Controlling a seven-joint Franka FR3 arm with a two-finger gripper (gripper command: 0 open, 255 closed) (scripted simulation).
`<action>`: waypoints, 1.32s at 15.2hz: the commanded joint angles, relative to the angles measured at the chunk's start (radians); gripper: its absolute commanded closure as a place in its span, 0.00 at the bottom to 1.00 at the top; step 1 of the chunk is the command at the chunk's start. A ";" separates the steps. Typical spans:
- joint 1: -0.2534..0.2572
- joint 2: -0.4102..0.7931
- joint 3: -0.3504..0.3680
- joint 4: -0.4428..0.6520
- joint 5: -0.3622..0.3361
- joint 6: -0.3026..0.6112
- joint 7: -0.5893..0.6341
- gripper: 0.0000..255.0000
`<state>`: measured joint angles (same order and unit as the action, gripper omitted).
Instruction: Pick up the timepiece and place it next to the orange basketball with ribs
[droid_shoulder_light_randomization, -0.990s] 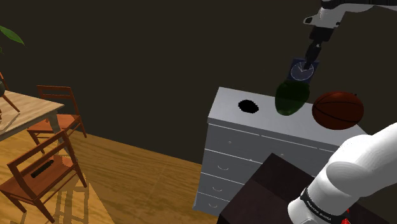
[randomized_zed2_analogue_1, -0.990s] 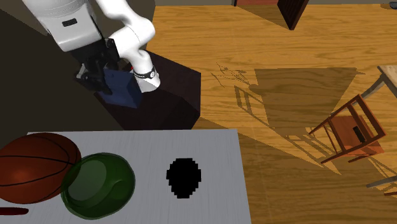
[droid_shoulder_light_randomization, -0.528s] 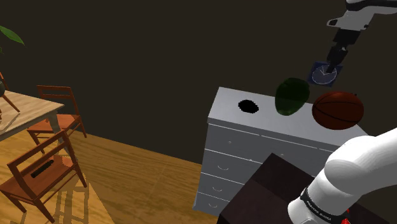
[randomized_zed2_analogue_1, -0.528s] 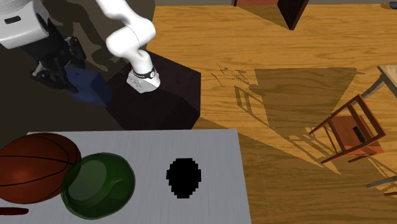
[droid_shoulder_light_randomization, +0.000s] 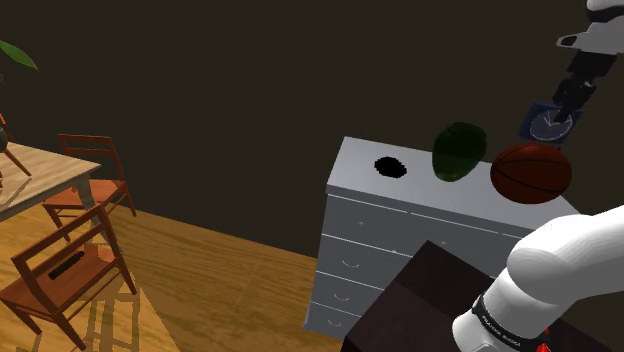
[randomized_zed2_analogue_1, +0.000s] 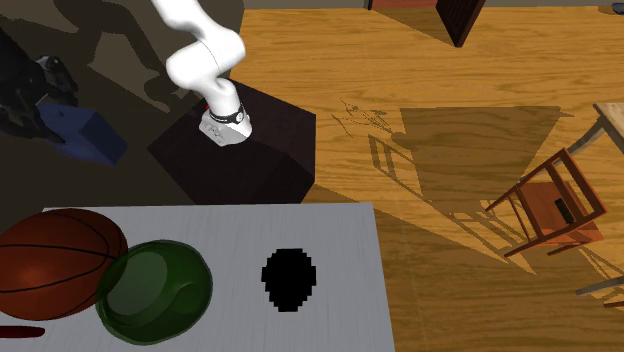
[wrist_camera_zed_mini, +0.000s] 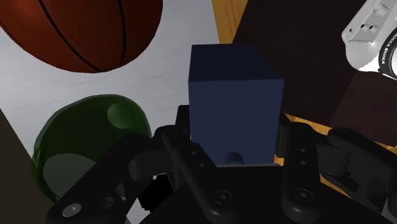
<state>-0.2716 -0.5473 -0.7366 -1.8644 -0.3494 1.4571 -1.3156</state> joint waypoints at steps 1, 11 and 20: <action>-0.007 0.000 -0.038 0.024 -0.016 -0.011 -0.051 1.00; -0.030 -0.037 -0.099 -0.079 -0.061 0.080 -0.091 1.00; -0.047 -0.064 -0.124 -0.211 -0.091 0.189 -0.073 1.00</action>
<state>-0.3149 -0.6064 -0.8576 -2.0566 -0.4355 1.6315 -1.3912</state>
